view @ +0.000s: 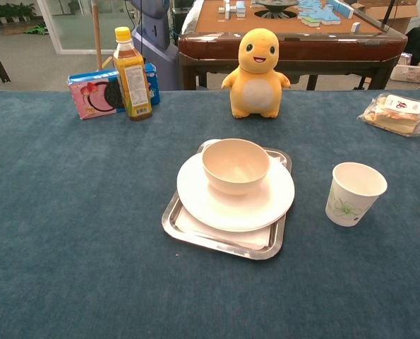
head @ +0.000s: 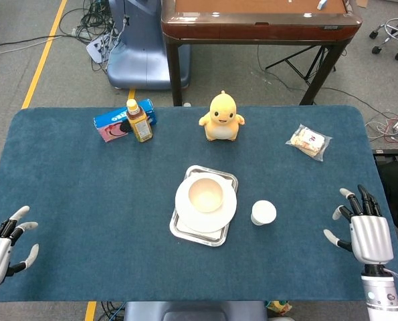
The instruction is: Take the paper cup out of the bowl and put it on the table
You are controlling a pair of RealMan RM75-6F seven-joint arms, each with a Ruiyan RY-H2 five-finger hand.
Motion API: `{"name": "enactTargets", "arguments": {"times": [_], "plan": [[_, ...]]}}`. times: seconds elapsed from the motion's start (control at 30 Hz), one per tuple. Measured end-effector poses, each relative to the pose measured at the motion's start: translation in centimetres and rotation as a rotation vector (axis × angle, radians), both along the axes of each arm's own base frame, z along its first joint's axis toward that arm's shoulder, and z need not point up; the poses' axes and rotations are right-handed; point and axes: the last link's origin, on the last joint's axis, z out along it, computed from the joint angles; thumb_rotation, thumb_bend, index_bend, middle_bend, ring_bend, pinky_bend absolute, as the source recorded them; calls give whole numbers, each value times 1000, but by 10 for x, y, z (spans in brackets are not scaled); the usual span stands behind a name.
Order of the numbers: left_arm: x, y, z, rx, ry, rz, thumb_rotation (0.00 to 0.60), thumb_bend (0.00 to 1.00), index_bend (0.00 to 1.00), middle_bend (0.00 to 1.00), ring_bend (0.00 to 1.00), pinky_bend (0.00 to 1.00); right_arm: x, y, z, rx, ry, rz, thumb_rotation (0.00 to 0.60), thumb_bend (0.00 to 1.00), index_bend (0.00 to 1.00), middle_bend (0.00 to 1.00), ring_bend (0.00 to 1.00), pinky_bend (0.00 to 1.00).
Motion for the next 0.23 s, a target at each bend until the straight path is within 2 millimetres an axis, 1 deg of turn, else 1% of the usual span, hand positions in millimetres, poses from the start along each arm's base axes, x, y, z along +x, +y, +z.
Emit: {"name": "enactTargets", "arguments": {"times": [0.23], "plan": [[-1,2,-4,-19,13,12,600,370,322,126,179,374,-6,-4,-3,47,-16,-24,600,153,547,213,29,112]]}}
